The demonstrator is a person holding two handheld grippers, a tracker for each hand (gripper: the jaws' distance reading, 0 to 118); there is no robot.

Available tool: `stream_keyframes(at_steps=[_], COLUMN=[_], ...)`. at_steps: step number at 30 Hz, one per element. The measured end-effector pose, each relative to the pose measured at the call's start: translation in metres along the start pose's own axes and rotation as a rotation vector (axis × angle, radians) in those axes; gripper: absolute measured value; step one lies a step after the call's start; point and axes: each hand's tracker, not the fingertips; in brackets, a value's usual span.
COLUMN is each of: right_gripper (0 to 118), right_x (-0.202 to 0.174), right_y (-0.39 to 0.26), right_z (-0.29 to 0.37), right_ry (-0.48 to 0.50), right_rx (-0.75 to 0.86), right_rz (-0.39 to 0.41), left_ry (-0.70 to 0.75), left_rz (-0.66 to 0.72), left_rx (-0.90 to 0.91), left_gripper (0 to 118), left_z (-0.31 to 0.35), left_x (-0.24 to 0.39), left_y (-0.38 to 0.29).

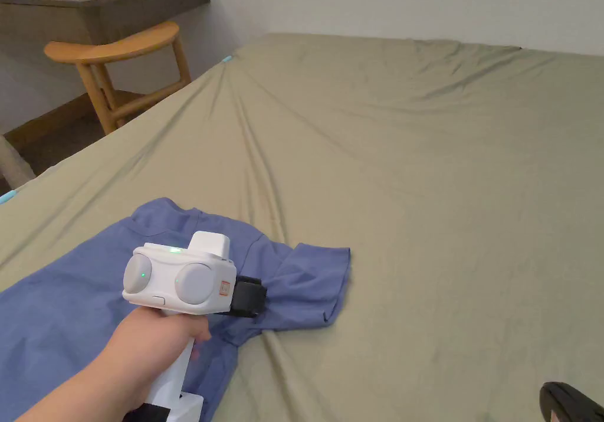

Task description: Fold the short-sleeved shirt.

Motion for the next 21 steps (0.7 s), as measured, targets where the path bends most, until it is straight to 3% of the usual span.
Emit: stream_keyframes(at_steps=[2,3,4,5,7,8,9,13,15,21], right_gripper=[1,1,1,1,1,1,1,1,1,1], right_x=[0.002,0.004,0.006,0.007,0.008,0.009,0.010,0.012,0.014,0.030], right_y=[-0.005,-0.006,-0.007,-0.008,-0.008,-0.007,-0.006,-0.003,0.000,0.014], right_z=[-0.002,-0.001,0.000,0.002,0.005,0.007,0.009,0.022,0.029,0.064], right_ry=[-0.004,-0.005,-0.007,-0.006,-0.009,-0.012,-0.012,-0.009,-0.019,-0.052], right_rx=[-0.013,-0.019,-0.023,-0.025,-0.022,-0.018,-0.012,0.008,0.017,0.082], right_rz=[-0.005,-0.008,-0.010,-0.010,-0.011,-0.015,-0.021,-0.030,-0.022,-0.060], left_ry=[-0.064,-0.032,-0.033,-0.040,-0.001,0.061,0.011,0.015,-0.001,-0.042], left_rz=[0.081,0.114,0.110,0.075,0.020,0.006,0.045,-0.009,0.035,-0.037], left_rx=[-0.038,0.033,0.066,0.071,0.117,0.122,0.127,0.167,0.248,0.402], left_gripper=[98,94,81,64,0,0,0,0,0,0], left_z=[-0.003,0.008,0.012,0.017,0.024,0.026,0.024,0.036,0.058,0.146], left_x=[0.003,0.001,0.003,0.011,0.020,0.017,0.016,0.019,0.015,0.035], left_y=[-0.006,-0.009,-0.011,-0.018,-0.029,-0.034,-0.038,-0.036,-0.030,0.005])
